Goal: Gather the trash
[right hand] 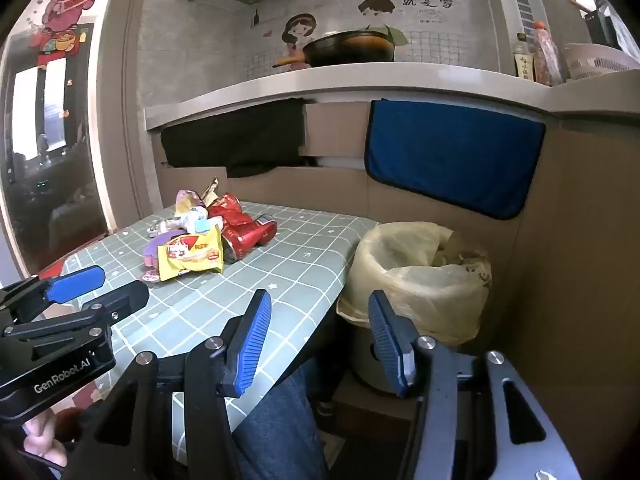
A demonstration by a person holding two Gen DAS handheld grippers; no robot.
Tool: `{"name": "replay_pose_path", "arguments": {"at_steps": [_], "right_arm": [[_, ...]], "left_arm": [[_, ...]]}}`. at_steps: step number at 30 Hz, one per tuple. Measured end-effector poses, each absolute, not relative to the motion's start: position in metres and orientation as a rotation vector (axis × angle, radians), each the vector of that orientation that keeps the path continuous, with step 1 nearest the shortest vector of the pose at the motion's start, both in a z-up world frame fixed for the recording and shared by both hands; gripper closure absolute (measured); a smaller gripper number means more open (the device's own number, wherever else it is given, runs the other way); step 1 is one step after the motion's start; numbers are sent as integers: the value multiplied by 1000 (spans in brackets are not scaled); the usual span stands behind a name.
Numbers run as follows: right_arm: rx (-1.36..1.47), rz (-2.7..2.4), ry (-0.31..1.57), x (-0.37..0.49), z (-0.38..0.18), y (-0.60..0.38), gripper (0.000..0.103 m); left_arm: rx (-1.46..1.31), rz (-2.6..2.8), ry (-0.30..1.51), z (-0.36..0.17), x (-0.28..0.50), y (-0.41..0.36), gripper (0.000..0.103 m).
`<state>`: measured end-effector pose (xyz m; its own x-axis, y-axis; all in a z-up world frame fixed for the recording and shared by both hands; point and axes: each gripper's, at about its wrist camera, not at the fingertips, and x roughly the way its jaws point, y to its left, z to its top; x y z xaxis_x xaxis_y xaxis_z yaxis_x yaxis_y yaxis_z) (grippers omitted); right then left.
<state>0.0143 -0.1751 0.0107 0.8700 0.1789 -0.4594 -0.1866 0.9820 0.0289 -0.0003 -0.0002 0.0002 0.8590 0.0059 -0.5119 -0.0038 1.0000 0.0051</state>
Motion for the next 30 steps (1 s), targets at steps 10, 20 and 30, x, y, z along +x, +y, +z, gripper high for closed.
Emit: {"name": "replay_pose_path", "arguments": {"at_steps": [10,20,30], "right_arm": [[-12,208,470,10,15,-175,54],[-9,208,451,8,18,-176,54],[-2,195,438,7,19,-179,54]], "left_arm": [[-1,21,529,10,-2,-2,46],[8,19,511,8,-5,1,46],[12,17,511,9,-2,-2,46]]}}
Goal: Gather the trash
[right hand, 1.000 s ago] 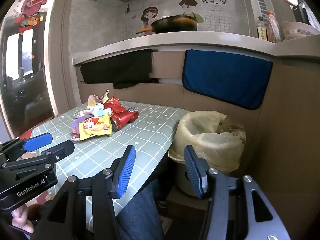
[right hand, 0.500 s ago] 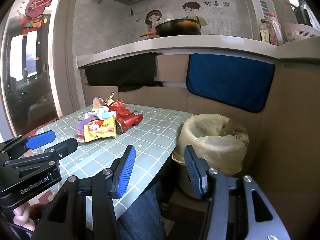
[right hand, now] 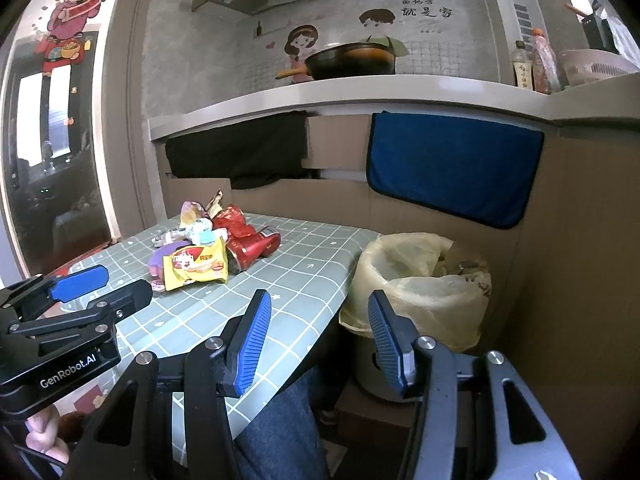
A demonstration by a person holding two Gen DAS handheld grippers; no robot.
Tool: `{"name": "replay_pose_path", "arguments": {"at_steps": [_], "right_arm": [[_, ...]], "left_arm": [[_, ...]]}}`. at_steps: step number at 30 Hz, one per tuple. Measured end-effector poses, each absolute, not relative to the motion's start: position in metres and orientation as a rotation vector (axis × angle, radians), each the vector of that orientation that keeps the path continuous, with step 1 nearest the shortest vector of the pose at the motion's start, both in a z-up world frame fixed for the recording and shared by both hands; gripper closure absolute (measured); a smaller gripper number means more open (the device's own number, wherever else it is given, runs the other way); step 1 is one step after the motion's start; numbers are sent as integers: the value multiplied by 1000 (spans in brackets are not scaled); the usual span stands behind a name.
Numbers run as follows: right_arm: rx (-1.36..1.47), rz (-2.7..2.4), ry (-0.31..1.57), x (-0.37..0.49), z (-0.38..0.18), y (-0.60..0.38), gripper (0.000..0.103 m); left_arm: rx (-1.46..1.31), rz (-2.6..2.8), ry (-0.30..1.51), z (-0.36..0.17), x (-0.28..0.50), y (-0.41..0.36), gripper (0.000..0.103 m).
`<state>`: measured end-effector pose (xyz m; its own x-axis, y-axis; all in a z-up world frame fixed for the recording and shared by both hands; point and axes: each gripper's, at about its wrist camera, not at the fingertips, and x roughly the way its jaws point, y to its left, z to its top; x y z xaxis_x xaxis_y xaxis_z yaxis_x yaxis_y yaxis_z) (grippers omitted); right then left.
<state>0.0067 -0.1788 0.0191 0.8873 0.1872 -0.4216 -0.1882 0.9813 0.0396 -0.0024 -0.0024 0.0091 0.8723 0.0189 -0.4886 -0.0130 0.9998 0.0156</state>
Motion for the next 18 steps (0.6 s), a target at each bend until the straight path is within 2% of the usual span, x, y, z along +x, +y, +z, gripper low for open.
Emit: {"name": "replay_pose_path", "arguments": {"at_steps": [18], "right_arm": [[8,169,423,6,21,-184,54]], "left_arm": [[13,11,507,8,-1,-10,46]]}}
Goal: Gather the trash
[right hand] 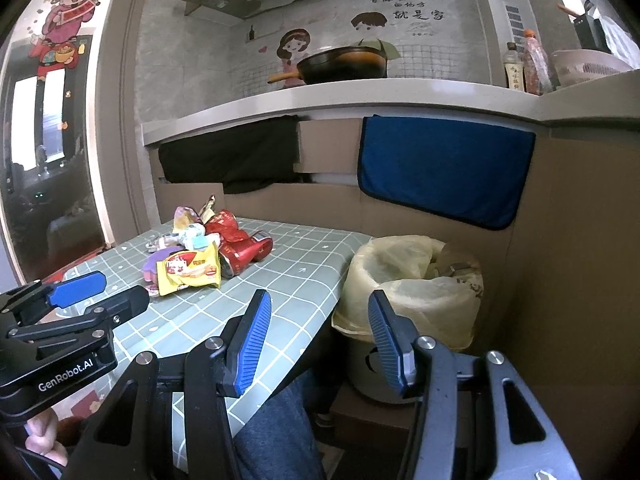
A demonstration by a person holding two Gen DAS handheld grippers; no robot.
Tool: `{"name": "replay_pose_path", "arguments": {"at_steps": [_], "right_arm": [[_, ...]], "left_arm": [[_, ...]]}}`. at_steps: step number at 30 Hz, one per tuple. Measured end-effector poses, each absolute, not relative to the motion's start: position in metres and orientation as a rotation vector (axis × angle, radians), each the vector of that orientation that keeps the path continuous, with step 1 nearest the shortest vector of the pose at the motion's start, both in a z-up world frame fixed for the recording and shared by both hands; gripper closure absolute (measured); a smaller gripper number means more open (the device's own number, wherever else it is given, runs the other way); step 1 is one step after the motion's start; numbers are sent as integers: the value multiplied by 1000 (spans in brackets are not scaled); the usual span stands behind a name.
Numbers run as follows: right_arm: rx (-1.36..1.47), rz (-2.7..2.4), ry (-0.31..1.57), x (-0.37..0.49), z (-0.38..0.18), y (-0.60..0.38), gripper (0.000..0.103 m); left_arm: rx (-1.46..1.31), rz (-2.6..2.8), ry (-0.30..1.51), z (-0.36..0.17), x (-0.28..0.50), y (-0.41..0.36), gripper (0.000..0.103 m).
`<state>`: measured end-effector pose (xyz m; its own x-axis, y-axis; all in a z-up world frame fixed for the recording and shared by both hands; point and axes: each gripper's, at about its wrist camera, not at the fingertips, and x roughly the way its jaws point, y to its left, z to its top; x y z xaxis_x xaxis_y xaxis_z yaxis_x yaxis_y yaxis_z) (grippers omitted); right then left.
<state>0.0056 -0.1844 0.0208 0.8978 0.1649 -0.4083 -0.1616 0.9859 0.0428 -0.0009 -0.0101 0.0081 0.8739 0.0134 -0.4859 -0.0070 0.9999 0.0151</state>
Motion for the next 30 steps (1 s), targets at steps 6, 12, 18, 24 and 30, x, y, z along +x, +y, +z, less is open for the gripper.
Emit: {"name": "replay_pose_path", "arguments": {"at_steps": [6,12,18,24,30], "right_arm": [[7,165,424,5,20,-184,54],[9,164,426,4,19,-186,54],[12,161,428,3,18,-187,54],[10,161,427,4,18,-187,54],[11,157,428,4,18,-187,54]], "left_arm": [[13,0,506,5,-3,-12,46],[10,-2,509,4,-3,-13,46],[11,-1,509,4,-3,-13,46],[10,0,509,5,-2,-13,46],[10,0,510,5,-2,-13,46]]}}
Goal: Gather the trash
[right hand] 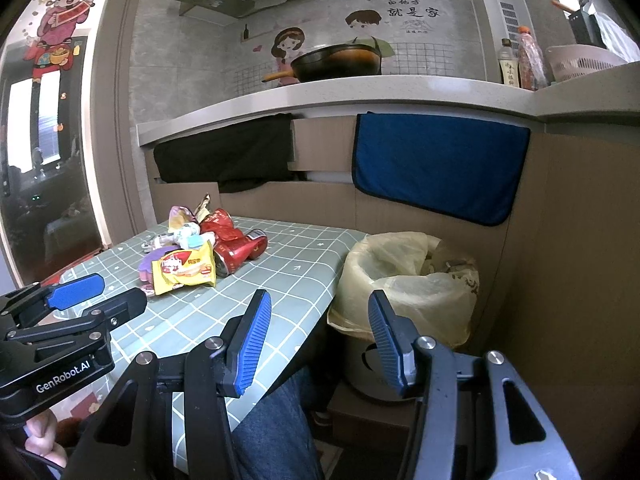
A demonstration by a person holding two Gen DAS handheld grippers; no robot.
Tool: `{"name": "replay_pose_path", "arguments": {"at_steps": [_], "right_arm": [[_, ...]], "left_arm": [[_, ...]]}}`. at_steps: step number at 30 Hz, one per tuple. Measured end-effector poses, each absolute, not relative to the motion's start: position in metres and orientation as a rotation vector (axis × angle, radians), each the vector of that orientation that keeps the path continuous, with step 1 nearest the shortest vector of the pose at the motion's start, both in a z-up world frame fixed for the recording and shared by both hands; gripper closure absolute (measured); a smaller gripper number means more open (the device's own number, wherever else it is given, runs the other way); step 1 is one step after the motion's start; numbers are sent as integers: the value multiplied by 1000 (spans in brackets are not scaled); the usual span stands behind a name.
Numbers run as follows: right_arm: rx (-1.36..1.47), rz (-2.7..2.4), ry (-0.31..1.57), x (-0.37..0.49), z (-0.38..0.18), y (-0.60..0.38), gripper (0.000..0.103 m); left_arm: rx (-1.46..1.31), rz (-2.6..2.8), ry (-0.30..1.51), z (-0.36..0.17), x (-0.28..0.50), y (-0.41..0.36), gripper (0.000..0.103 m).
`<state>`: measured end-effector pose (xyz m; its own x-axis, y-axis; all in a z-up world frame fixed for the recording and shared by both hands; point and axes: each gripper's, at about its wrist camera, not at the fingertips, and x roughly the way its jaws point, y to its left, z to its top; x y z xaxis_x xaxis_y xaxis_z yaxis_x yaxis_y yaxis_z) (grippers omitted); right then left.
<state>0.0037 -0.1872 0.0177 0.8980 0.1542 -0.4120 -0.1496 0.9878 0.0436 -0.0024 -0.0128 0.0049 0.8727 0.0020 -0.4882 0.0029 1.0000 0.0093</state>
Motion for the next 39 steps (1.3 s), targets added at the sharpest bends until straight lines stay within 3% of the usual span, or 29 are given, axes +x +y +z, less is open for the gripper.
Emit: {"name": "replay_pose_path", "arguments": {"at_steps": [26,39], "right_arm": [[-18,120,393,20,29,-195,54],[-56,170,306,109,82,-156,54]], "left_arm": [[17,-96,544,8,24,-8,46],[-53,-46,450,38,100,79,46]]}}
